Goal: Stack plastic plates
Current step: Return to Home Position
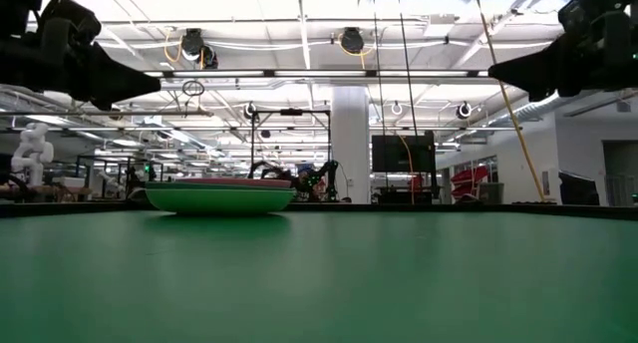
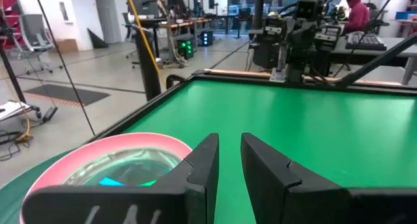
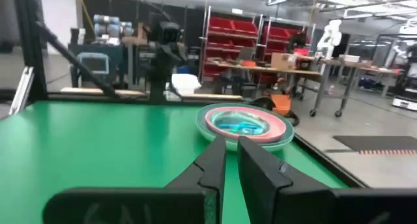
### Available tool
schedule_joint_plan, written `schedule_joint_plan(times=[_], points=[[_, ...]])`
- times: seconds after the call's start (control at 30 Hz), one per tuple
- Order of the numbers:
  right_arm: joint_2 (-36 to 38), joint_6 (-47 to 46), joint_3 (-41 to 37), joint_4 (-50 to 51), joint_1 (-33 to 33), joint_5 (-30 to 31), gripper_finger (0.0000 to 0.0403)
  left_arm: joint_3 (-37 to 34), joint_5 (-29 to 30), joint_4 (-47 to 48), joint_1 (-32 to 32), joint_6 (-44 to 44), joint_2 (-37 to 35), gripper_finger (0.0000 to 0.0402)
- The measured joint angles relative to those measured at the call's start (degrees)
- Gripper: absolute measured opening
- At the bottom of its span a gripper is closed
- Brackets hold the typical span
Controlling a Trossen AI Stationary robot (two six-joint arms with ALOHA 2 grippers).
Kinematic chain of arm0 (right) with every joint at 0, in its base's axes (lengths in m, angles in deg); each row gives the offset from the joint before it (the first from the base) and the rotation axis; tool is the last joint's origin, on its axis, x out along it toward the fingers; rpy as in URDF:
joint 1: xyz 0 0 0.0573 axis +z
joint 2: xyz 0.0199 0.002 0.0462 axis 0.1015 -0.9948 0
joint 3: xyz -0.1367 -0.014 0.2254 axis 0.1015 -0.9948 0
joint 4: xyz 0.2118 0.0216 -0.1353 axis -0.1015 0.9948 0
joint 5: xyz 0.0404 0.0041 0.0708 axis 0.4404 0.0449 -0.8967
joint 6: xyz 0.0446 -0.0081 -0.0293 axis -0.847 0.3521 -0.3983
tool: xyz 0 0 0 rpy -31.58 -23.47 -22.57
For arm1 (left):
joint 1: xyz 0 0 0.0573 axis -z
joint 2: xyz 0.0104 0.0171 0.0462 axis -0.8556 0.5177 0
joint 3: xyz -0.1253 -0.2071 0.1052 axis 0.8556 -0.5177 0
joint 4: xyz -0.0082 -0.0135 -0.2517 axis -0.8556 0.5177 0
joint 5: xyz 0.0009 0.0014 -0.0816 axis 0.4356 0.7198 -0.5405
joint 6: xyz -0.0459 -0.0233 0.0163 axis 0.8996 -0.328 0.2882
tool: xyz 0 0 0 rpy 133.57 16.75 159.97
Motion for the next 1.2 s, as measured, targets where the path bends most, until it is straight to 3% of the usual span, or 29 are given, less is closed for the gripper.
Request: schedule_joint_plan(times=[1.2], points=[[-0.6,3.0,-0.3,0.7,0.0,-0.1,0.0034,0.0,0.1,0.2,0.0,0.8,0.6,0.0074]])
